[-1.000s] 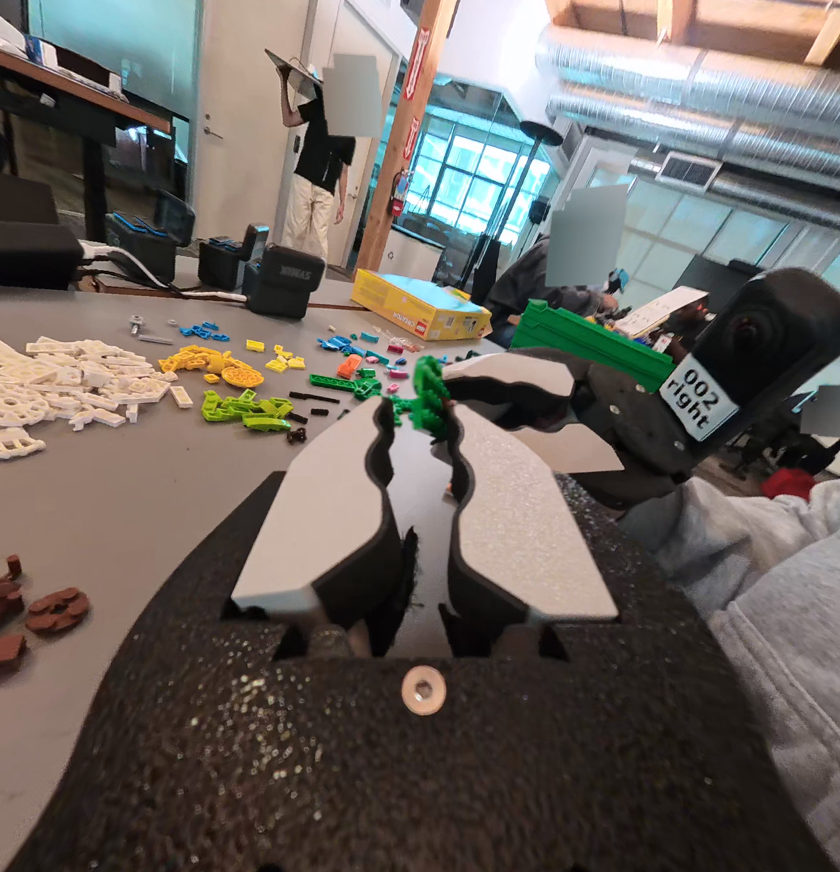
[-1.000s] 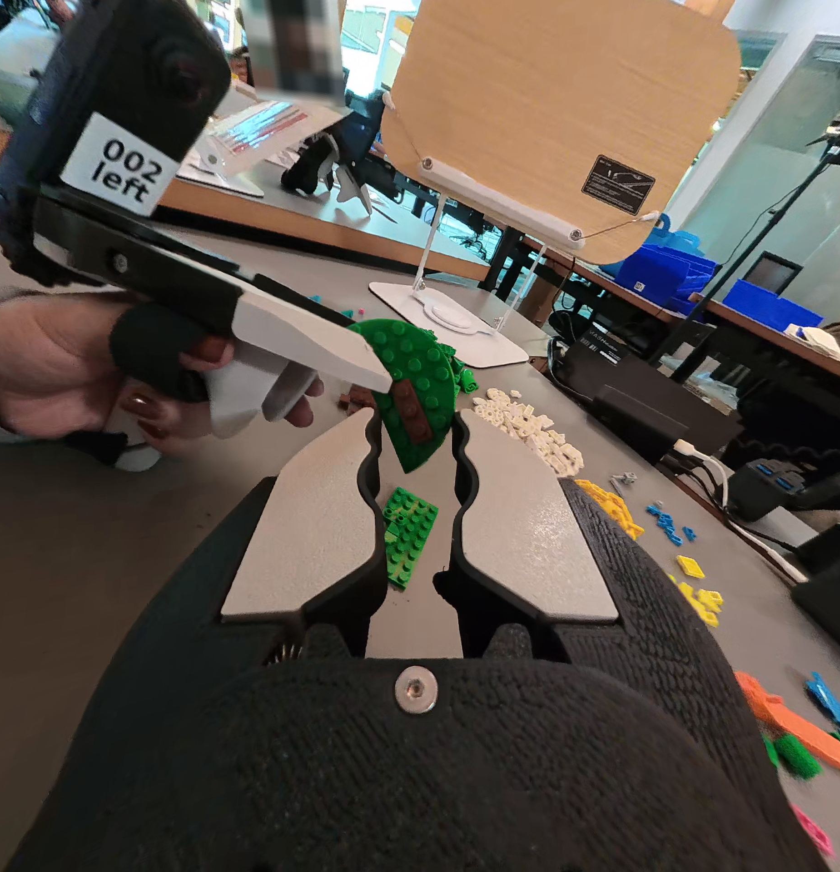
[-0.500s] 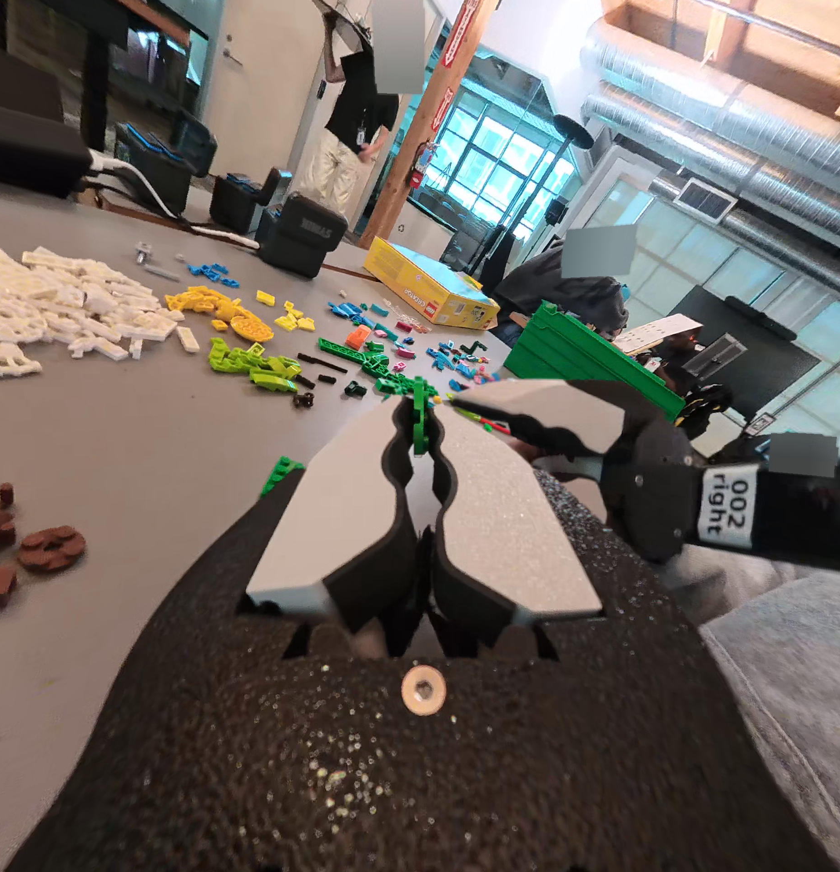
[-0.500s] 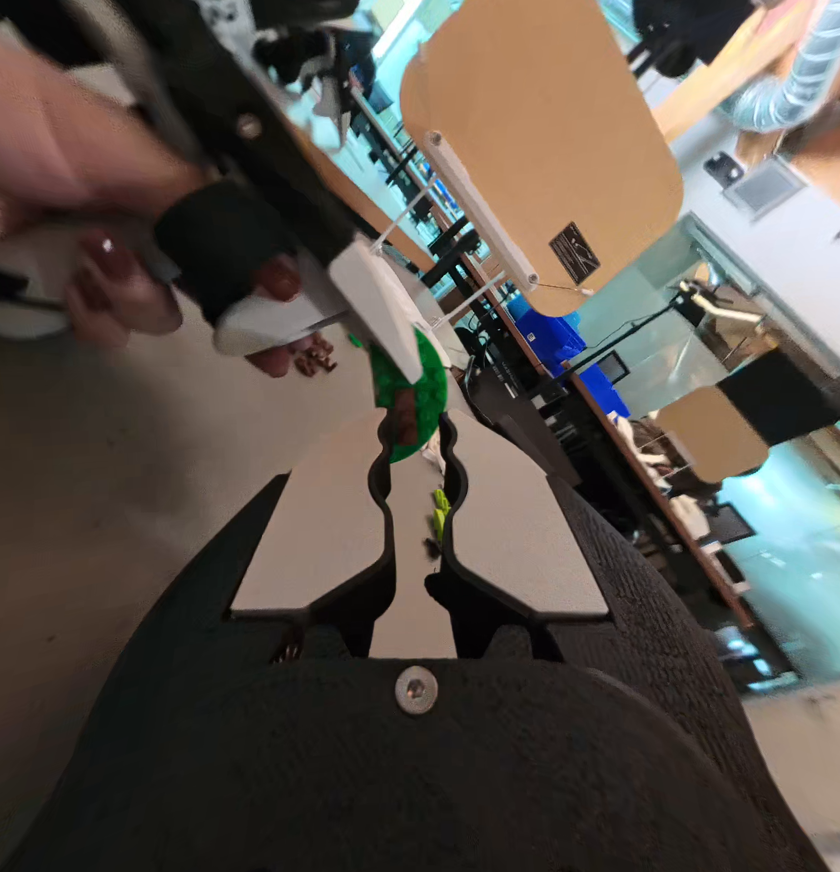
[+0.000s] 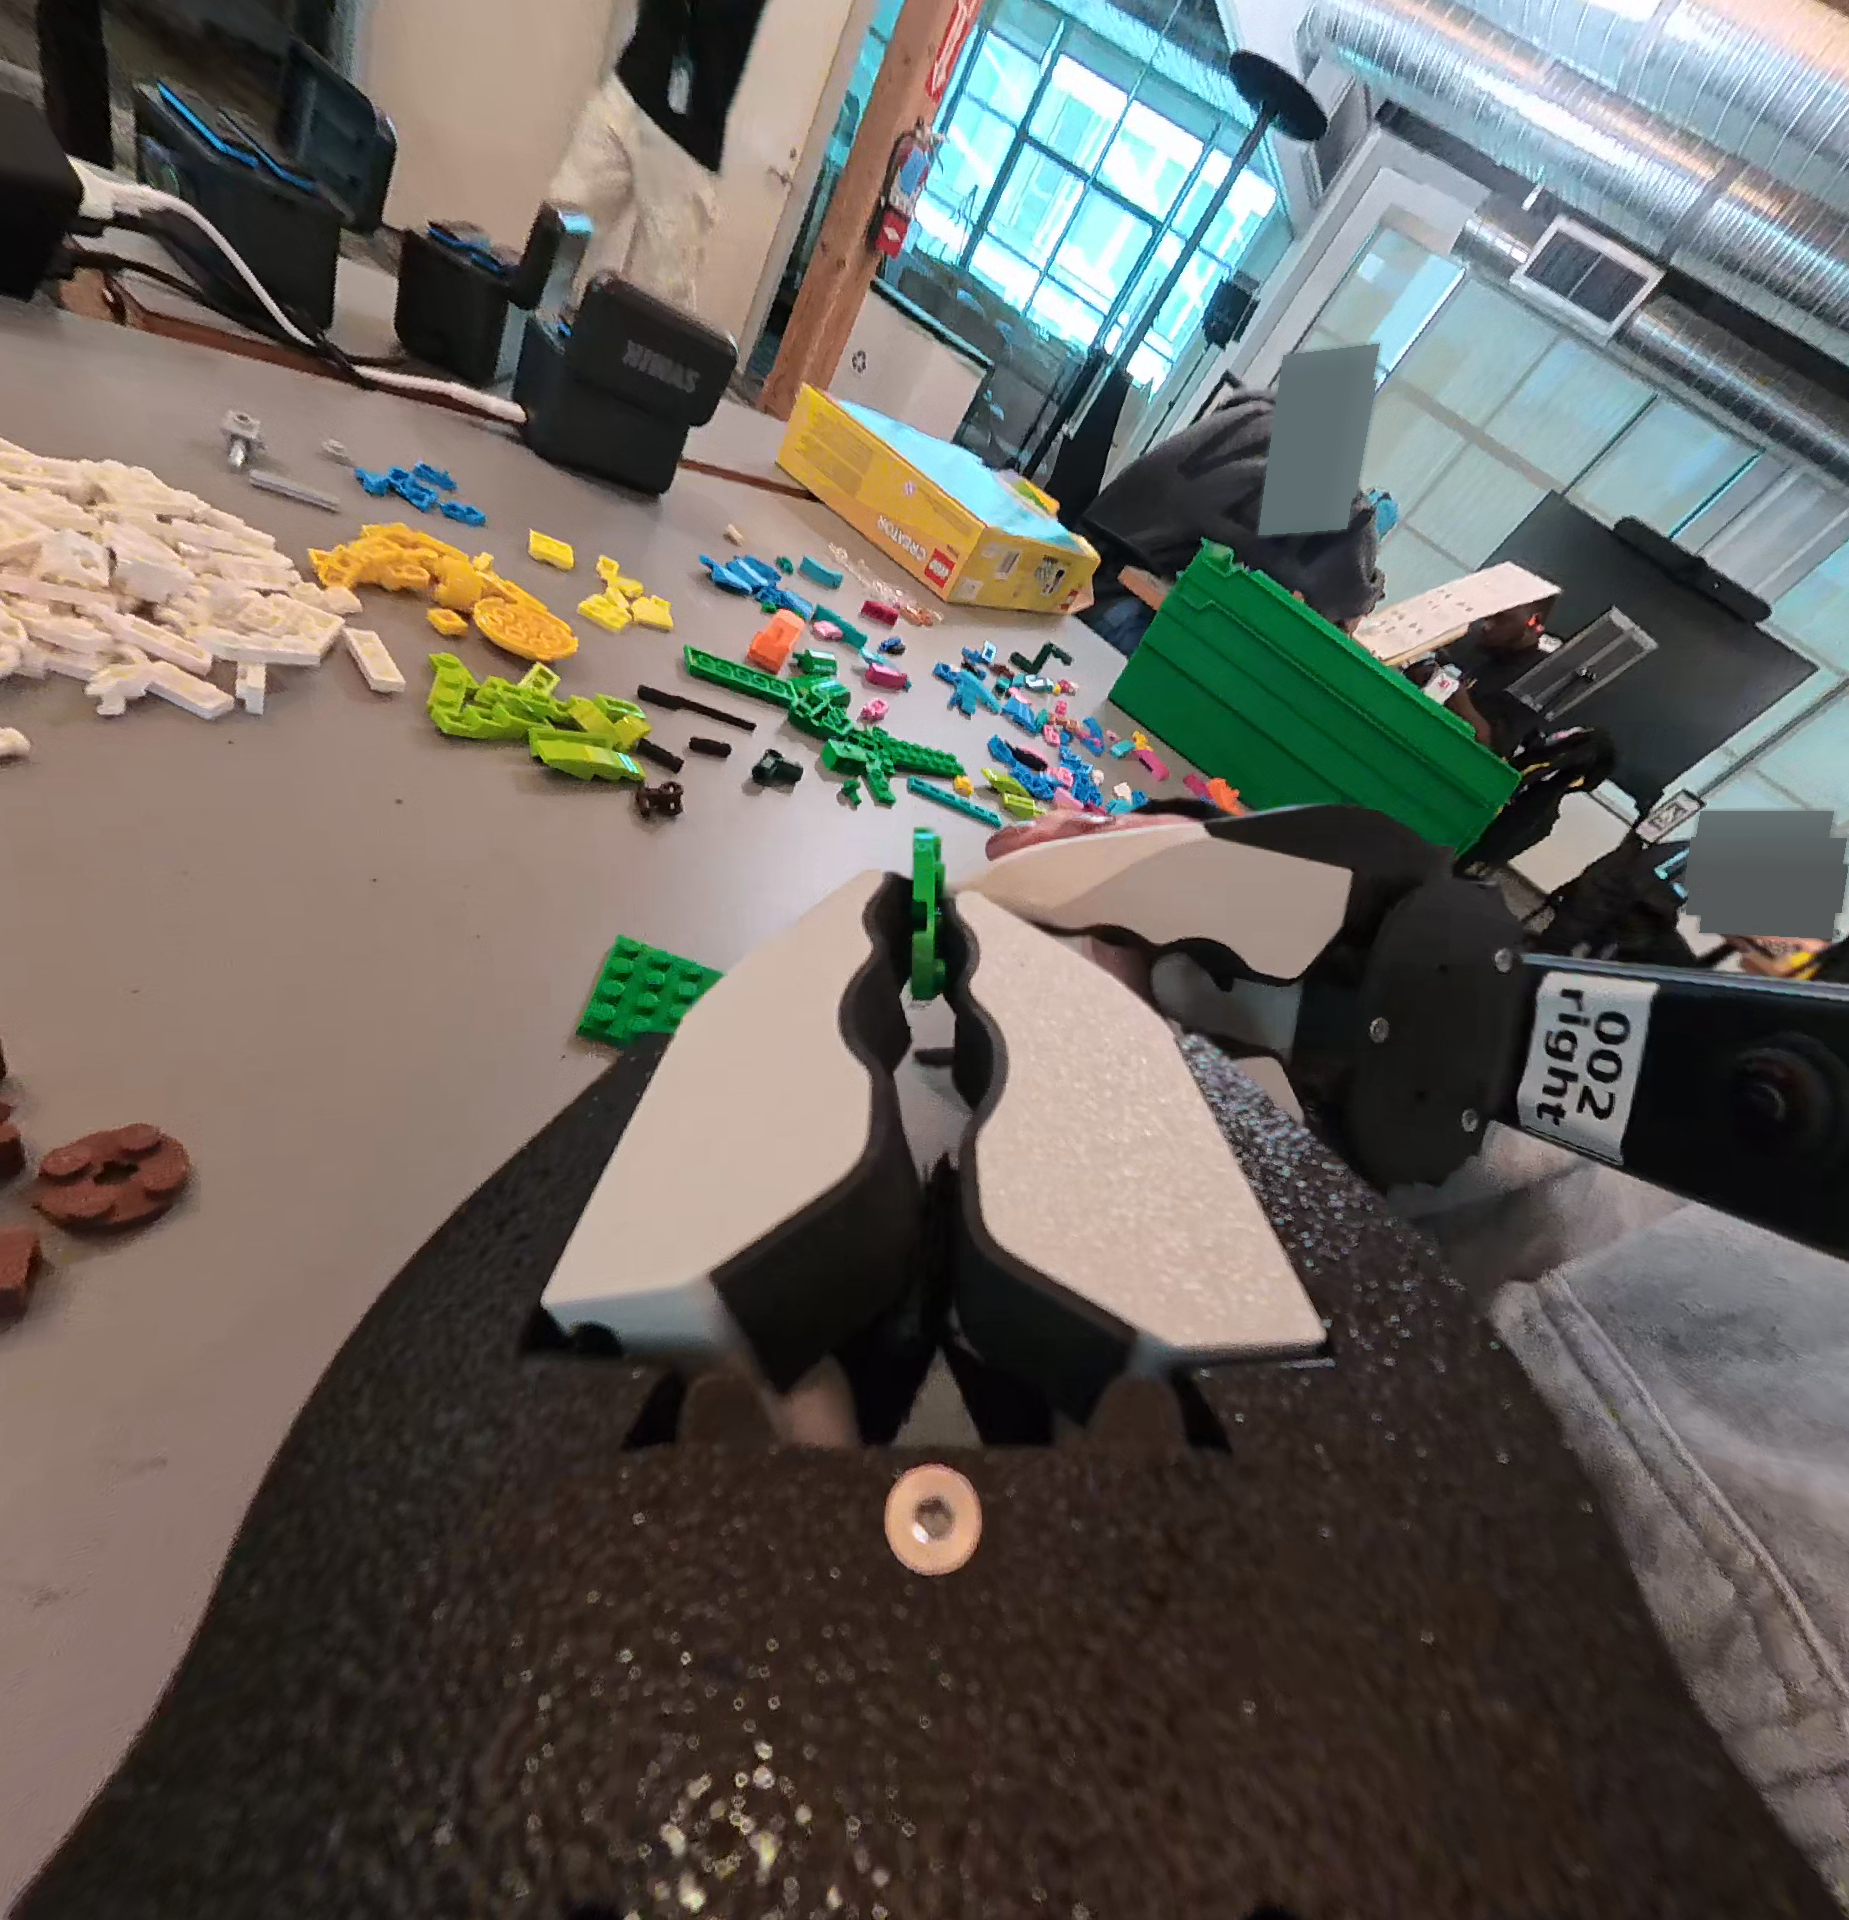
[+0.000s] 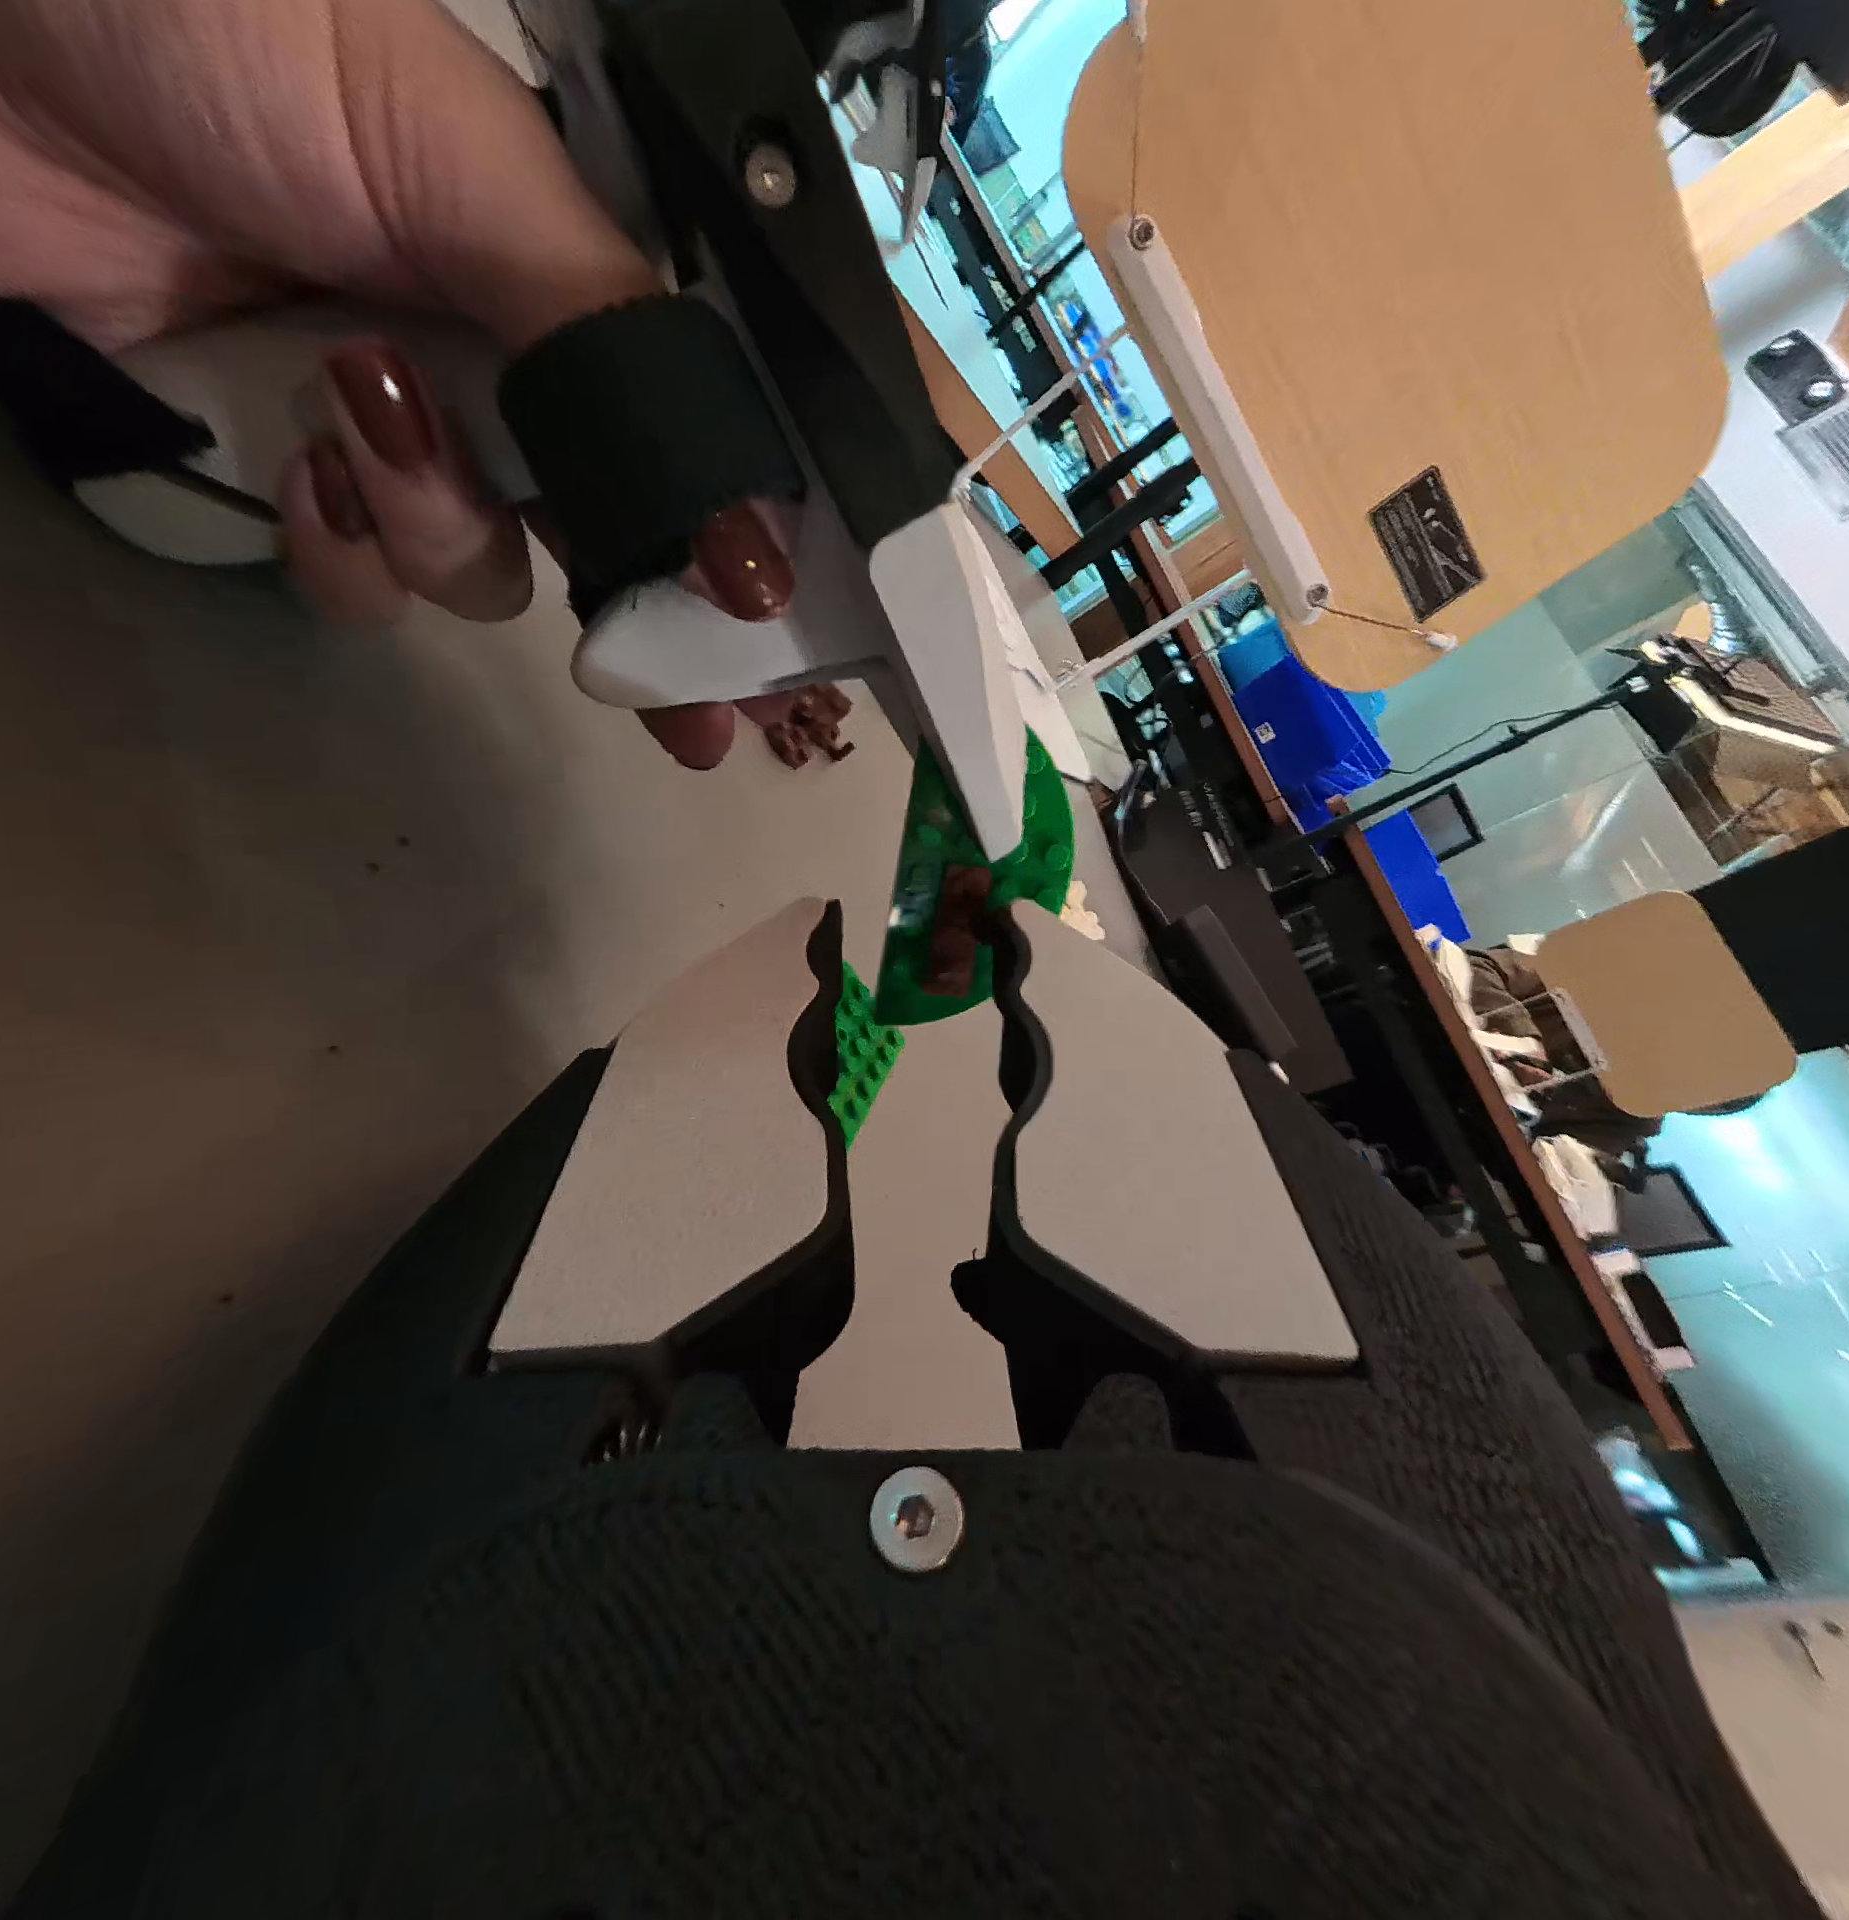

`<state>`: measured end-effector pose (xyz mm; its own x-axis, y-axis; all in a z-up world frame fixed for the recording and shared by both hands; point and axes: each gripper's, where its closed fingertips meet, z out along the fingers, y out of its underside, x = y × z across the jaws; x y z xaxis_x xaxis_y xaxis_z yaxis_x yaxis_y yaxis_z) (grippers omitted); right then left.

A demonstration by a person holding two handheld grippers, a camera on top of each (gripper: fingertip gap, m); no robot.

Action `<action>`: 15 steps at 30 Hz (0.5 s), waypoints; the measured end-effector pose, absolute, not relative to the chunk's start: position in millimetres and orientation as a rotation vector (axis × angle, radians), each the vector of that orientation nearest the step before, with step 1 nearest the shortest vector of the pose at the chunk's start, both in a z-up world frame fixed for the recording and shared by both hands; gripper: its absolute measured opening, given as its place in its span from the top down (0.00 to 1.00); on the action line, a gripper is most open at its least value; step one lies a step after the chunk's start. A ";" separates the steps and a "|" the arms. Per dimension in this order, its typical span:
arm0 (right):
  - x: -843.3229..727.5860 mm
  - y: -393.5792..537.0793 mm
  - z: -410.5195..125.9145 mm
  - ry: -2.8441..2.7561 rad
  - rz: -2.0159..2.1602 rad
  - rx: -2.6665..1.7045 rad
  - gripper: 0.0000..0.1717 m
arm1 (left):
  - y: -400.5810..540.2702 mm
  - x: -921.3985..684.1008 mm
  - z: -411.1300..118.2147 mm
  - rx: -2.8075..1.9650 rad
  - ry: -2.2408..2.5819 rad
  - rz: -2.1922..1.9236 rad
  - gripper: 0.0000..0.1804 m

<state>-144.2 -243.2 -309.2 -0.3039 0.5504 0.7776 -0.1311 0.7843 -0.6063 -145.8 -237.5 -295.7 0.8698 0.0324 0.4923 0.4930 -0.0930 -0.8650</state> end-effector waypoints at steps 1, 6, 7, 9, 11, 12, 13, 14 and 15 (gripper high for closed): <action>-146.1 -241.6 -310.8 -1.752 0.669 -0.319 0.85 | -237.0 -144.3 -298.6 -1.653 -0.414 -0.417 0.98; -149.1 -240.4 -319.1 -1.752 0.544 -0.256 0.87 | -237.1 -145.6 -308.3 -1.699 -0.462 -0.495 0.98; -149.3 -240.5 -320.7 -1.758 0.539 -0.258 0.87 | -237.3 -145.5 -310.0 -1.707 -0.468 -0.516 0.98; -148.9 -242.0 -324.7 -1.772 0.523 -0.254 0.90 | -238.2 -146.9 -313.1 -1.721 -0.483 -0.543 0.98; -149.1 -243.3 -326.4 -1.761 0.476 -0.244 0.91 | -239.6 -146.9 -314.3 -1.731 -0.479 -0.555 0.98; -149.2 -244.3 -326.9 -1.756 0.465 -0.243 0.91 | -240.6 -147.0 -314.9 -1.739 -0.475 -0.545 0.98; -149.4 -245.3 -328.9 -1.765 0.469 -0.252 0.91 | -241.6 -147.3 -316.9 -1.757 -0.478 -0.534 0.98; -149.6 -246.0 -329.8 -1.774 0.490 -0.275 0.91 | -242.3 -147.6 -317.6 -1.762 -0.479 -0.529 0.98; -149.4 -246.7 -329.4 -1.781 0.518 -0.298 0.91 | -242.9 -147.5 -316.9 -1.759 -0.475 -0.527 0.98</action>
<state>-149.4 -246.7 -329.4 -0.2701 0.4589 0.8464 -0.0666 0.8681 -0.4919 -147.5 -242.9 -316.9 0.8153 0.0438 0.5773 0.5699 -0.2372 -0.7868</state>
